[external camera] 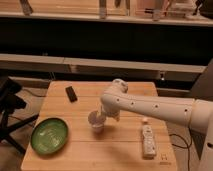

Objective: Pick up the ceramic cup

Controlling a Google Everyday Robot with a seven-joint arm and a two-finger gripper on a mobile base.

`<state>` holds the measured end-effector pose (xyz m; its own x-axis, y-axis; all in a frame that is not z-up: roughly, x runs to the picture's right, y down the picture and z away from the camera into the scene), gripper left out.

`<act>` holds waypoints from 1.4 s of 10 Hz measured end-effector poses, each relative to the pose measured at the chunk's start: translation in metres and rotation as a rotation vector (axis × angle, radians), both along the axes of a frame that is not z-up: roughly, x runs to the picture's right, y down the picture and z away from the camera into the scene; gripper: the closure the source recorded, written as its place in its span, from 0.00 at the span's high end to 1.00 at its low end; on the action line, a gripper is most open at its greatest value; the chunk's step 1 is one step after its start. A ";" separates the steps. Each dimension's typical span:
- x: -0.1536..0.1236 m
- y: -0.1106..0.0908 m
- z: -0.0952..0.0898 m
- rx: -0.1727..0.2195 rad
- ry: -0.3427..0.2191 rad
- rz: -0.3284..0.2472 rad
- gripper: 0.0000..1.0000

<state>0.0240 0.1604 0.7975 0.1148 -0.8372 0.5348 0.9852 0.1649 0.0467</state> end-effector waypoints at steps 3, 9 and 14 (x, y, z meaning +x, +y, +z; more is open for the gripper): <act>-0.001 0.000 -0.001 0.004 -0.036 0.007 0.12; 0.001 -0.014 -0.002 0.000 -0.018 -0.023 0.00; 0.002 -0.025 -0.006 -0.002 -0.009 -0.038 0.00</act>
<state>0.0264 0.1353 0.7913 0.0784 -0.8399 0.5370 0.9903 0.1277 0.0551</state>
